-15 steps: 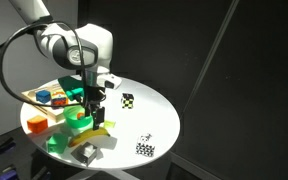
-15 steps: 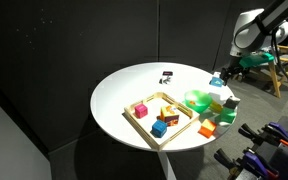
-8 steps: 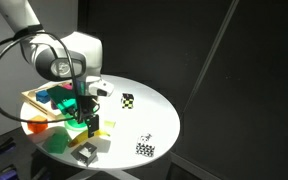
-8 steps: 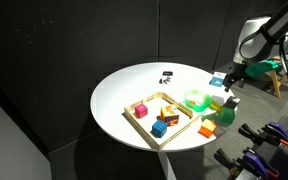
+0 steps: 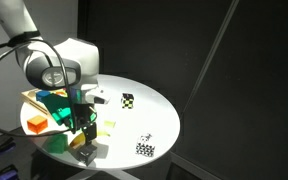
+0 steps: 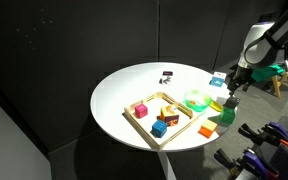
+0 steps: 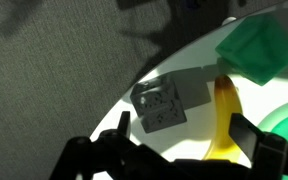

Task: Put the grey block on top of the orange cube in the crate

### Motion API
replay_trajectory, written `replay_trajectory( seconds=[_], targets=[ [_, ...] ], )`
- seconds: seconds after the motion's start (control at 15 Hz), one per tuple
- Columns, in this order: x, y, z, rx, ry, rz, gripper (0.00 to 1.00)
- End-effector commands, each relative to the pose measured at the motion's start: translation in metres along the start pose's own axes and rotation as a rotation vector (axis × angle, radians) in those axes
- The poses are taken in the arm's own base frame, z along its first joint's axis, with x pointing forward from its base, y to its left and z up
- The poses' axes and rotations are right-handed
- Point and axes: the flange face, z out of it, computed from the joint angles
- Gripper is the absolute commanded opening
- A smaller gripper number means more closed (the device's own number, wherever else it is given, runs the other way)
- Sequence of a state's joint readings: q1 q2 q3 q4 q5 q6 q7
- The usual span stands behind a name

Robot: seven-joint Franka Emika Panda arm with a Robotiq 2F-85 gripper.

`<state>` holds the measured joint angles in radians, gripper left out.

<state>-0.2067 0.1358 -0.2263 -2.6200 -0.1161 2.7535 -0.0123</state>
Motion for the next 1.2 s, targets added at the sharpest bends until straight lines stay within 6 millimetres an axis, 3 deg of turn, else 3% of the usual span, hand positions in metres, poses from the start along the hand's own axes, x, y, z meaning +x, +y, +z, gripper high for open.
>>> replay_trajectory(
  seconds=[0.0,0.53,1.13],
  targets=[
    [-0.004,0.012,0.007,0.0,0.015,-0.005,1.0],
    [0.002,0.024,0.03,0.005,0.037,0.025,1.0],
    [0.013,0.018,0.042,0.002,0.065,-0.022,1.0]
  ],
)
